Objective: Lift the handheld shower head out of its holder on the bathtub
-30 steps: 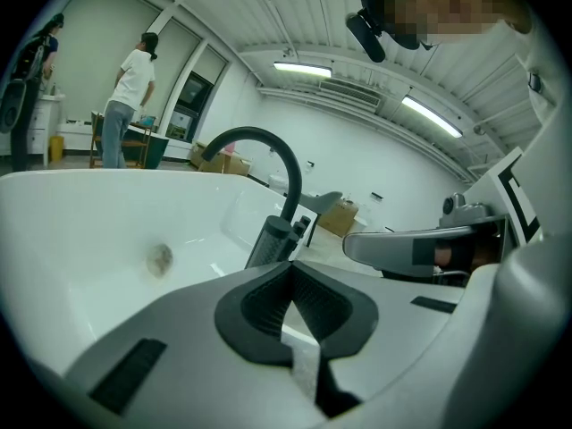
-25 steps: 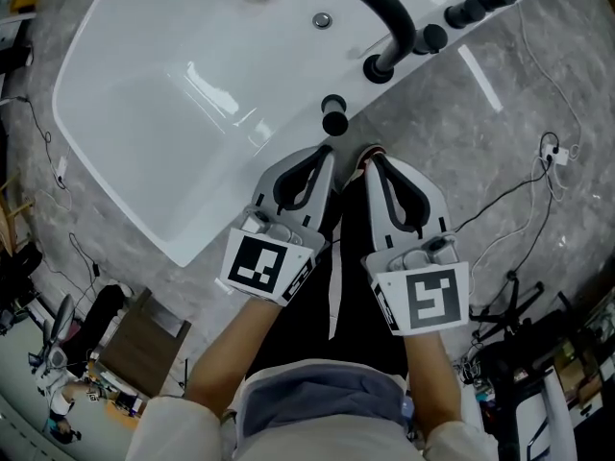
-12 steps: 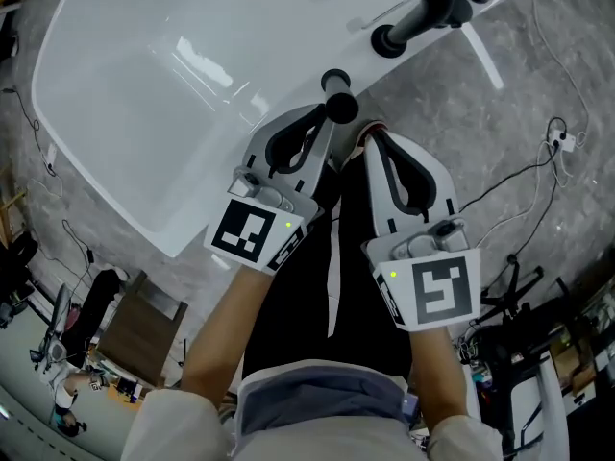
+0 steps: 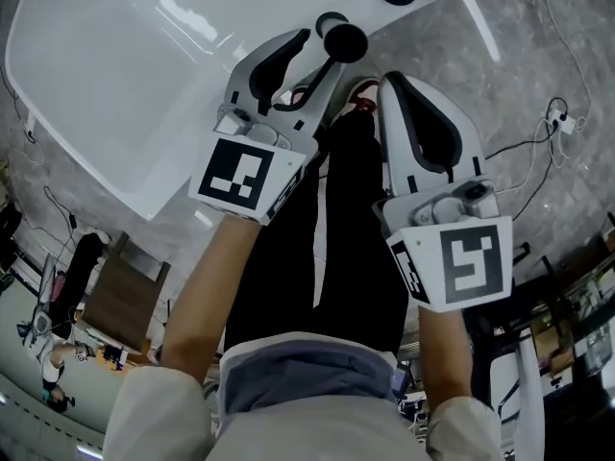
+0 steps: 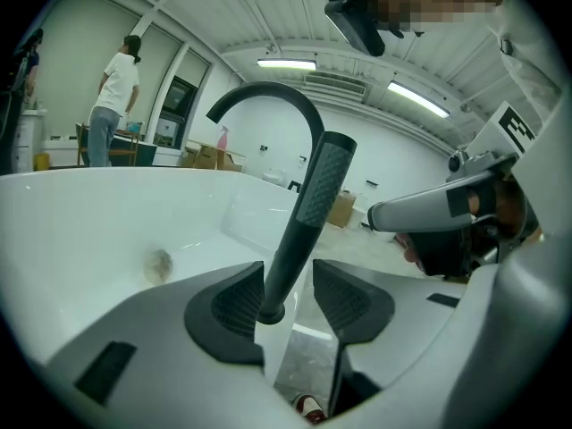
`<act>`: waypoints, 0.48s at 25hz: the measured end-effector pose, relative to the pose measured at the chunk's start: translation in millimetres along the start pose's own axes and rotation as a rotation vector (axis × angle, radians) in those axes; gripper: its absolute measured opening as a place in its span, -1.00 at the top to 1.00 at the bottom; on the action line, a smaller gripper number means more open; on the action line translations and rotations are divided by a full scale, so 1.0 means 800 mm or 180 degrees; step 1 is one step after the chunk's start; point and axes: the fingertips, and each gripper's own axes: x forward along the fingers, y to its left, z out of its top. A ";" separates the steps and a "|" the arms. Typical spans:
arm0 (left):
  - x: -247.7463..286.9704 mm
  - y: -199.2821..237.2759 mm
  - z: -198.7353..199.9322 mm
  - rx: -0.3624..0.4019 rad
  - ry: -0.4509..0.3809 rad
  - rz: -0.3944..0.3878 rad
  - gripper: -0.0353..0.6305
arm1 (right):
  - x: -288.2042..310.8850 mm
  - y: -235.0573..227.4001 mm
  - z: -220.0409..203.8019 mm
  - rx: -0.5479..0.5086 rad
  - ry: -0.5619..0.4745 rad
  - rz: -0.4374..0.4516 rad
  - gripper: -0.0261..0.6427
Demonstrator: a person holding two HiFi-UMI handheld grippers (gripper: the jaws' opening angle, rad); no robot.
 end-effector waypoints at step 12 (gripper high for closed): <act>0.022 -0.014 0.004 0.0110 0.0022 -0.0077 0.35 | 0.003 0.009 -0.004 -0.0039 0.0043 0.0094 0.86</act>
